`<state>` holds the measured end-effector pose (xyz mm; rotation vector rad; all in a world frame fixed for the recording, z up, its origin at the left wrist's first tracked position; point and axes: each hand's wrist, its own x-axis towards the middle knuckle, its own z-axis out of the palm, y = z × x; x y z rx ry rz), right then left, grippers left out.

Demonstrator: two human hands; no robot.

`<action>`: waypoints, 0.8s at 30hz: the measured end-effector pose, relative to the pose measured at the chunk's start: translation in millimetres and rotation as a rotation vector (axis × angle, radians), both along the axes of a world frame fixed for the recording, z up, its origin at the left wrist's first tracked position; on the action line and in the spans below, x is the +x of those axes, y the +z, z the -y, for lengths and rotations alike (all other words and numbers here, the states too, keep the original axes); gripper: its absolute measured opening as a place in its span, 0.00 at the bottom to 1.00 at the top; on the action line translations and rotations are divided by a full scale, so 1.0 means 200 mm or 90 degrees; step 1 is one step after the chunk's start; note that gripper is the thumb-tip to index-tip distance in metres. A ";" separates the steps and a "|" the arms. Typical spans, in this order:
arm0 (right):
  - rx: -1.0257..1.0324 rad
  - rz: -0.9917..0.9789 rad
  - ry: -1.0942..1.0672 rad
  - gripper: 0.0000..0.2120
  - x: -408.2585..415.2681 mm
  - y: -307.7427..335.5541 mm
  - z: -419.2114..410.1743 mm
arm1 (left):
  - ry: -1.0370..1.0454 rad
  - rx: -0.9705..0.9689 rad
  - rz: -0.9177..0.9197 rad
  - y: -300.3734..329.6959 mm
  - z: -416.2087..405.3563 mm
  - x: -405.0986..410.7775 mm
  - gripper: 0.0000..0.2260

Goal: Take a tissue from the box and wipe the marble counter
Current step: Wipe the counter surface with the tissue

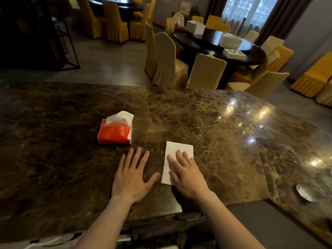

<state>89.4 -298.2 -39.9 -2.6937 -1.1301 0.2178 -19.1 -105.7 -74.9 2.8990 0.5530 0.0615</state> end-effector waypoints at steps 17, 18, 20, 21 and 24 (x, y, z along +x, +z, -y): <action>-0.030 0.008 -0.142 0.27 -0.04 -0.03 0.06 | -0.003 -0.004 0.012 -0.02 0.00 0.00 0.40; -0.020 0.014 -0.136 0.27 -0.06 -0.03 0.04 | -0.002 -0.001 0.014 -0.02 0.00 0.00 0.40; 0.004 0.017 -0.107 0.27 -0.10 -0.03 -0.03 | -0.004 0.002 0.014 -0.02 0.00 0.00 0.41; 0.013 0.020 -0.085 0.26 -0.13 -0.03 -0.05 | -0.005 0.005 0.012 -0.02 0.00 0.00 0.41; 0.023 0.046 0.003 0.25 -0.17 -0.04 -0.07 | -0.008 0.015 0.006 -0.02 0.00 0.00 0.41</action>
